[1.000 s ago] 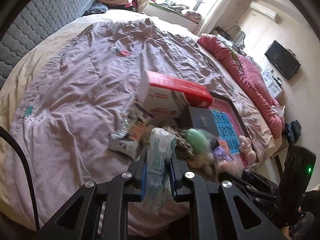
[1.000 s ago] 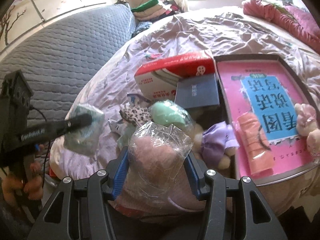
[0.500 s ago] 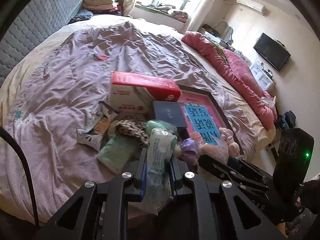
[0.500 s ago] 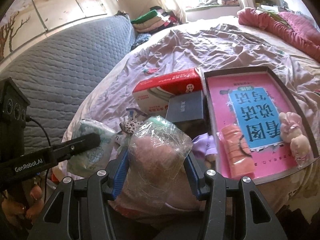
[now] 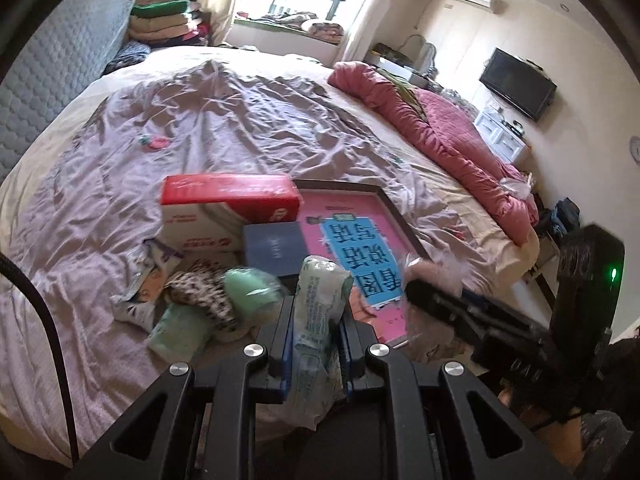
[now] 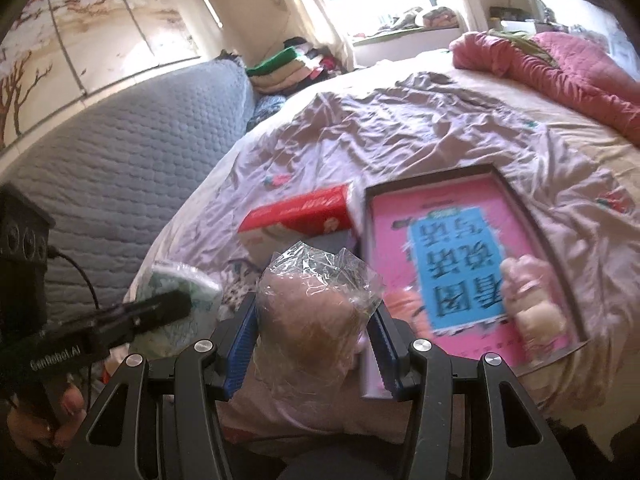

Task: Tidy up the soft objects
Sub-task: 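Carry the bagged pink item and wet-wipe pack over the pink tray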

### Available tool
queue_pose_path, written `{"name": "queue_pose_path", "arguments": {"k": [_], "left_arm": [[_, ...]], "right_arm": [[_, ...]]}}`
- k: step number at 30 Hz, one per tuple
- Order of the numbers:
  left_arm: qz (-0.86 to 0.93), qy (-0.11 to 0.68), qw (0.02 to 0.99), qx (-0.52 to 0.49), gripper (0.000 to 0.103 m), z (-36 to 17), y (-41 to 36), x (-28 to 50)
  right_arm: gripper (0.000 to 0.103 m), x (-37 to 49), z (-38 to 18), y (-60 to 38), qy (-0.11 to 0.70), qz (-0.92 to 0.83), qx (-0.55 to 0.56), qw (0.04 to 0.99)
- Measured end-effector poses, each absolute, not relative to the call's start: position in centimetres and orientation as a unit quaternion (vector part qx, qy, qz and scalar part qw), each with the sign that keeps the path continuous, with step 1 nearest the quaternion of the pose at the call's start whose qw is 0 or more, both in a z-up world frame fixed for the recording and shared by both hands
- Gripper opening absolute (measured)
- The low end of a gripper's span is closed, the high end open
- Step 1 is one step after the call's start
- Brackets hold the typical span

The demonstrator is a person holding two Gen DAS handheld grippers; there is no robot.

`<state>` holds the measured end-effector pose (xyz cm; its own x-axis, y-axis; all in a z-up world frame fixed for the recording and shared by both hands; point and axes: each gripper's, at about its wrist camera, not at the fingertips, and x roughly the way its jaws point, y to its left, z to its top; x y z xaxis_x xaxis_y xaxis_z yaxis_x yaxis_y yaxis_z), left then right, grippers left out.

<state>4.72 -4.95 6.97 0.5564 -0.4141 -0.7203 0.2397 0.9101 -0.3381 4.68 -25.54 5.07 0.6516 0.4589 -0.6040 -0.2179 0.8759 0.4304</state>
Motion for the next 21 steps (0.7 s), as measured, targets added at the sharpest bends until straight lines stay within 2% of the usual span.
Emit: {"name": "queue_pose_path", "arguments": {"k": [10,21], "left_arm": [[-0.214,0.438,0.87,-0.076,0.019,7.7,-9.1,6.2],[-0.224,0.44,0.868,-0.052,0.019,8.6,-12.3,8.1]], "right_arm": [[0.054,5.5,7.4,-31.2,0.354,0.15,0.185,0.904],[0.054,6.5,7.9,-32.1,0.364,0.125,0.155,0.91]]}}
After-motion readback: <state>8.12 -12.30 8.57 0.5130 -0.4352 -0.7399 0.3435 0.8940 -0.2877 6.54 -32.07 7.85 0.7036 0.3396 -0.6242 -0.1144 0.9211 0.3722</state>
